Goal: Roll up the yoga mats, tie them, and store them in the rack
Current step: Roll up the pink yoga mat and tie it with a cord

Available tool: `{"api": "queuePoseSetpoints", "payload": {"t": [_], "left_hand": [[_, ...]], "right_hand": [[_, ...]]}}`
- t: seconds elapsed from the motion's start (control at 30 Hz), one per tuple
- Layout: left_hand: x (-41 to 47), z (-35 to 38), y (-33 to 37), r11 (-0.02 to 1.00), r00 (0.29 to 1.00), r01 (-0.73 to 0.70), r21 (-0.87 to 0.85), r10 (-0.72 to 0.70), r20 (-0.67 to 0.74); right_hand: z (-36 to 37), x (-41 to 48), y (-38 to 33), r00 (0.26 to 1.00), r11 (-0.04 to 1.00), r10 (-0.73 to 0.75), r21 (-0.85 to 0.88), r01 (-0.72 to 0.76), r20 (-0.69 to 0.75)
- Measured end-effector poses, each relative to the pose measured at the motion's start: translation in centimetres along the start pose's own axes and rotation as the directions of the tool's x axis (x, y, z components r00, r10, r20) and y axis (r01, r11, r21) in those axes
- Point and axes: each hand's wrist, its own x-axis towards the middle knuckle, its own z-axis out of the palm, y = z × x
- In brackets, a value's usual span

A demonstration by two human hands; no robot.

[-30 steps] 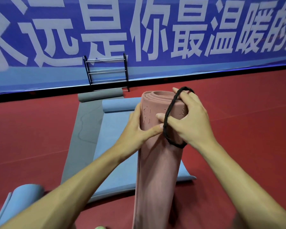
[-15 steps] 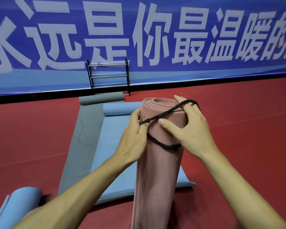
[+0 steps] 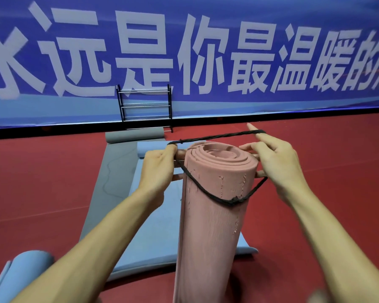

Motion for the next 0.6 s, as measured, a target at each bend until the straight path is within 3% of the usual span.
{"api": "queuePoseSetpoints", "payload": {"t": [0.1, 0.17, 0.23, 0.3, 0.47, 0.6], "left_hand": [[0.3, -0.3, 0.1, 0.998, 0.999, 0.045, -0.032, -0.045, 0.018], [0.4, -0.2, 0.0, 0.988, 0.990, 0.136, -0.079, -0.132, 0.051], [0.7, 0.0, -0.4, 0.934, 0.948, 0.316, -0.168, -0.303, 0.100], [0.8, 0.0, -0.7, 0.832, 0.884, 0.468, -0.300, -0.444, 0.147], [0.5, -0.4, -1.2, 0.891, 0.934, 0.356, -0.283, -0.333, 0.126], [0.3, -0.4, -1.6, 0.929, 0.949, 0.286, -0.234, -0.242, 0.201]], "right_hand": [[0.0, 1.3, -0.2, 0.990, 0.982, 0.134, 0.124, -0.139, 0.050], [0.3, 1.6, 0.3, 0.950, 0.950, 0.272, 0.111, -0.290, 0.154], [1.0, 1.5, 0.8, 0.853, 0.870, 0.402, 0.149, -0.469, 0.334], [1.4, 1.5, 1.8, 0.744, 0.755, 0.441, 0.240, -0.610, 0.501], [1.1, 1.3, 2.8, 0.754, 0.711, 0.376, 0.354, -0.608, 0.538], [0.3, 0.9, 3.6, 0.778, 0.653, 0.350, 0.459, -0.602, 0.522]]}}
